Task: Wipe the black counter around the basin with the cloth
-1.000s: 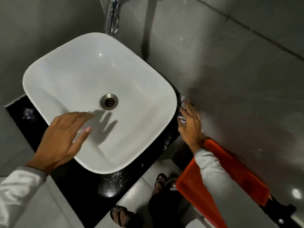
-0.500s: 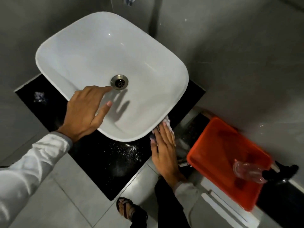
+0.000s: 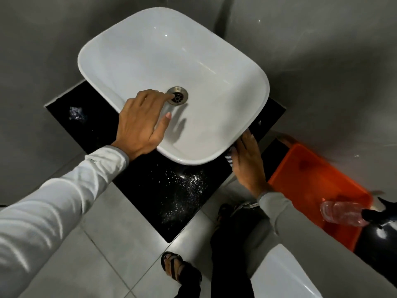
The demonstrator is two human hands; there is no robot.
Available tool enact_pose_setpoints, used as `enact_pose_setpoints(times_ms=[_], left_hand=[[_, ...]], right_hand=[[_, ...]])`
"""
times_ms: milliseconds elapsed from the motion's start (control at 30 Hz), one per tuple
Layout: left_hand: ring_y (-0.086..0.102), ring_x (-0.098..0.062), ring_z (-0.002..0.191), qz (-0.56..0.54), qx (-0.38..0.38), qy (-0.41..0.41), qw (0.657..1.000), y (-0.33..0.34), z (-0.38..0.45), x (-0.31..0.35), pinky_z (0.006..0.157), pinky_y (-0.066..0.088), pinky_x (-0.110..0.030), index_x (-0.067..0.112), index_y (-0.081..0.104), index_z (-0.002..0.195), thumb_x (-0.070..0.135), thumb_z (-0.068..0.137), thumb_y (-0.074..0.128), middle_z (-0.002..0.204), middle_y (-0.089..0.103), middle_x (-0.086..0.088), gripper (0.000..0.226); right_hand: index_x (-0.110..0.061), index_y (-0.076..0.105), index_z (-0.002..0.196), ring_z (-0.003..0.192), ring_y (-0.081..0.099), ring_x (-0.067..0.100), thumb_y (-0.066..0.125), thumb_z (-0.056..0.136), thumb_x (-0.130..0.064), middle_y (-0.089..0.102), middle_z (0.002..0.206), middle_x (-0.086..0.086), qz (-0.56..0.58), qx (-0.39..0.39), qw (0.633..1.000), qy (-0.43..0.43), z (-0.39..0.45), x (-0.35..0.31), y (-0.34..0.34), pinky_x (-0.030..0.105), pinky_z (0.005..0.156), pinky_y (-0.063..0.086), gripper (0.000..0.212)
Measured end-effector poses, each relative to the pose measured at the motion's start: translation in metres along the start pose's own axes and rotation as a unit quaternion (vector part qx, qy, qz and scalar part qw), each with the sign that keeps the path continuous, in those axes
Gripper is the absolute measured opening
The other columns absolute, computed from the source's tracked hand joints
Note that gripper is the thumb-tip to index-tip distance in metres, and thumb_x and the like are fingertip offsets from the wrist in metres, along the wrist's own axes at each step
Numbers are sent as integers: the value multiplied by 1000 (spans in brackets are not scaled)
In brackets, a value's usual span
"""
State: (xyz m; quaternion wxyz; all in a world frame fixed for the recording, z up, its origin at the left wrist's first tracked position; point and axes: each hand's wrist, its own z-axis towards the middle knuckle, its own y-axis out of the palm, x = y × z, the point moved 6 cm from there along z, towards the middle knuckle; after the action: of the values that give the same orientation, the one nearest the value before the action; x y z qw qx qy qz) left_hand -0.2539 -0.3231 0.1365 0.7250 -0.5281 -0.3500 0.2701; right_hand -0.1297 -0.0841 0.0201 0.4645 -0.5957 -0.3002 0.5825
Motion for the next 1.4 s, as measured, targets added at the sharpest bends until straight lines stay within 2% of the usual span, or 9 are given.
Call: enact_pose_setpoints(times_ms=[300,400,567,667,767,900,1033,1267,1400], left_hand=[[41,-24,144,-90,-6,-21,996,-4,-7,-1,114,32,-43,18,46,145,42,102,35,147,54,-4,50],[46,-19,133,-244,109,-74,961,-25,-43,-4,112,35,-33,18,48,143,36,107,37,140,55,-1,42],[51,-10,113,-263,254,-206,908,-40,-157,-14,100,39,-22,16,56,128,28,108,37,119,50,17,30],[53,-15,112,-262,190,-224,919,-17,-202,9,100,45,-36,16,56,127,24,106,40,119,49,13,27],[49,-23,137,-226,28,-219,949,30,-215,56,116,42,-45,12,52,142,30,106,40,146,52,-5,42],[20,-37,159,-78,-130,-219,964,82,-197,100,128,26,-50,5,22,161,49,105,29,170,21,-22,71],[25,-37,158,10,-93,-165,982,101,-178,92,126,29,-54,6,21,162,47,105,32,168,26,-22,70],[35,-26,155,35,-103,137,985,103,-151,15,126,28,-47,27,37,157,35,100,40,166,40,-4,58],[52,-37,142,89,-88,83,989,82,-100,-85,119,39,-55,14,56,145,27,97,42,148,61,-13,51]], right_hand=[[1,37,160,163,26,31,35,104,-26,30,173,17,2,-12,998,60,-116,-150,54,41,133,16,62],[1,36,161,163,24,31,39,103,-22,25,175,17,22,17,995,92,-125,-190,68,40,132,15,62],[-7,36,162,167,12,24,46,113,-25,12,179,11,201,11,965,167,-121,-199,51,40,137,17,54],[-5,63,142,148,47,24,56,108,-18,52,157,19,271,158,941,127,-117,-183,-5,19,125,34,37],[-8,66,125,129,51,7,52,104,-23,64,131,19,229,246,942,16,-93,-163,-60,12,115,35,29],[-4,69,132,135,58,30,55,101,-42,65,140,22,75,157,977,-126,-23,-156,-81,44,116,44,51],[-6,73,132,134,65,39,55,96,-63,69,141,22,-93,47,956,-275,18,-147,-63,63,118,44,69],[-7,78,124,121,73,37,60,97,-66,76,131,18,-77,90,927,-355,26,-141,-54,60,109,54,67],[-8,79,122,120,74,36,64,95,-67,76,129,18,-72,104,927,-354,27,-140,-54,57,106,57,67]])
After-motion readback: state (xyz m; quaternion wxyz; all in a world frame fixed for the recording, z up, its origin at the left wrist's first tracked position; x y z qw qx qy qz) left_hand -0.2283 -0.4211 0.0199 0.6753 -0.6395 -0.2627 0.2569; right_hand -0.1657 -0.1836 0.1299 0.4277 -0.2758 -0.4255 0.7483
